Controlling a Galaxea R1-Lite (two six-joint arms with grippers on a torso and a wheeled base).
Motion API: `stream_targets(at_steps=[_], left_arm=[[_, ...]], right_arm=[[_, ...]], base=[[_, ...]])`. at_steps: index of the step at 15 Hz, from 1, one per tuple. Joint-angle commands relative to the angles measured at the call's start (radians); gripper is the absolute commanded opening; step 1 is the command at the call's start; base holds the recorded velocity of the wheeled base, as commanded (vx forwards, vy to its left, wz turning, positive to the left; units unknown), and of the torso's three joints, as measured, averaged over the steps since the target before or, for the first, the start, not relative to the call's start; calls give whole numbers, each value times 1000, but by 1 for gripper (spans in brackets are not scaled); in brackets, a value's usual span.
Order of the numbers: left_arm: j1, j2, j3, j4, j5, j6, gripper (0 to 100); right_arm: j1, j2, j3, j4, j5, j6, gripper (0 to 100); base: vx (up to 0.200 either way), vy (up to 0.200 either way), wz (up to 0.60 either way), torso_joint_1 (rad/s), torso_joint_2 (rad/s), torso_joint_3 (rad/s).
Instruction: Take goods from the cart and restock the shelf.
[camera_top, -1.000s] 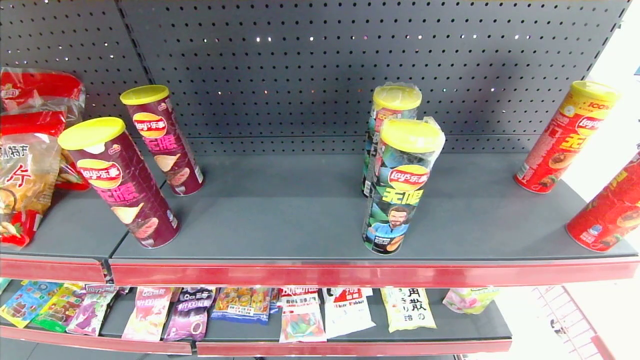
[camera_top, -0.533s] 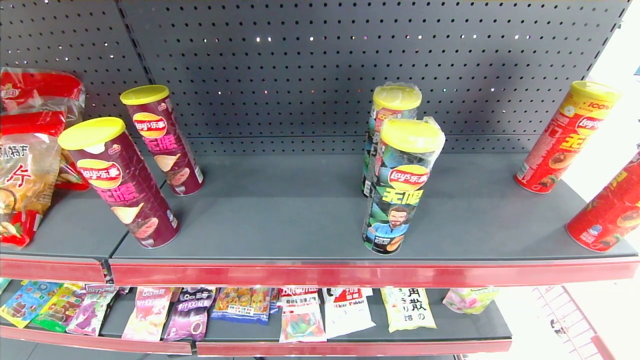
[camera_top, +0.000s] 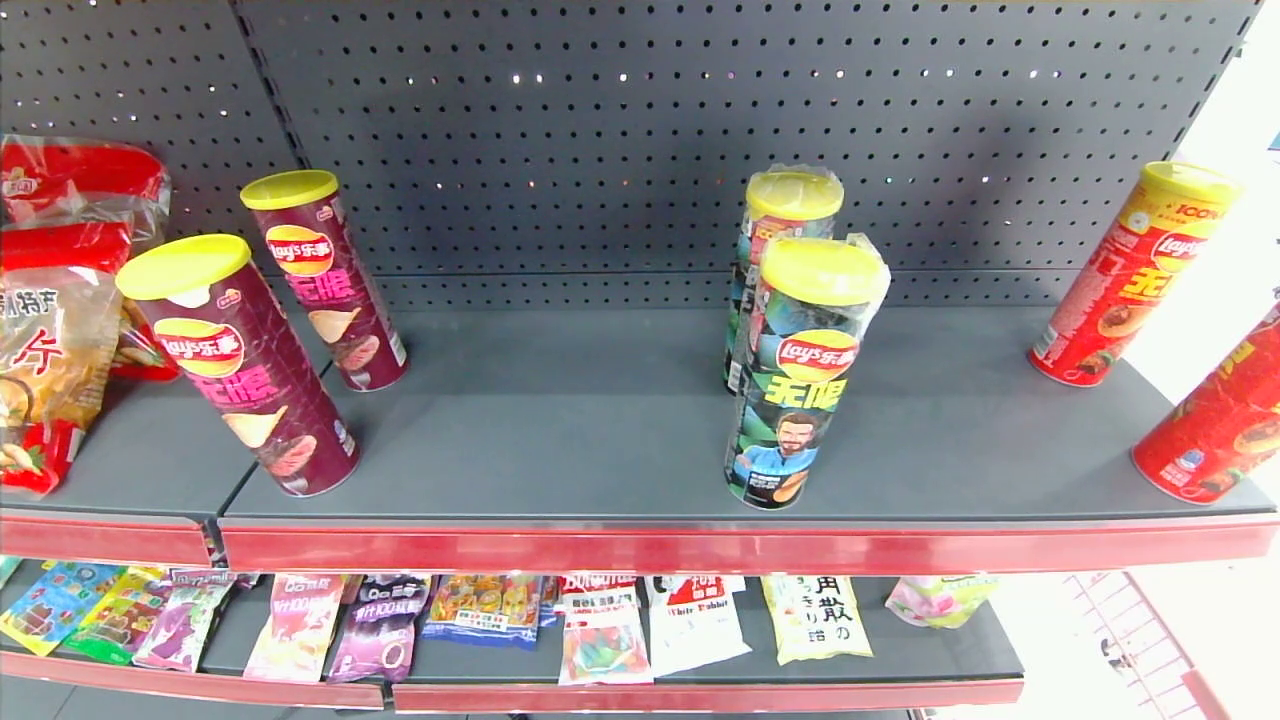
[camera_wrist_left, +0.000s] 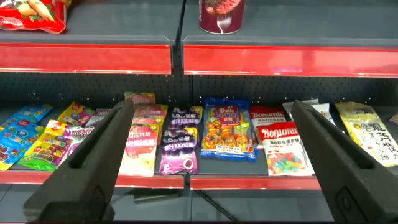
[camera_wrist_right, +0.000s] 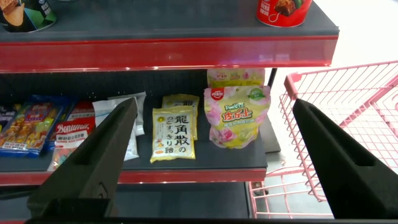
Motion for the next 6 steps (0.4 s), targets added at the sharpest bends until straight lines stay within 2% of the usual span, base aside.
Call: stream_targets(at_steps=[1,6], left_arm=[[0,1,0,0,1,0,100],[0,1,0,0,1,0,100]], right_arm=[[0,0,0,0,0,0,100],[0,0,0,0,-2,0,100]], base=[[0,0,0,0,0,0],[0,0,0,0,0,0]])
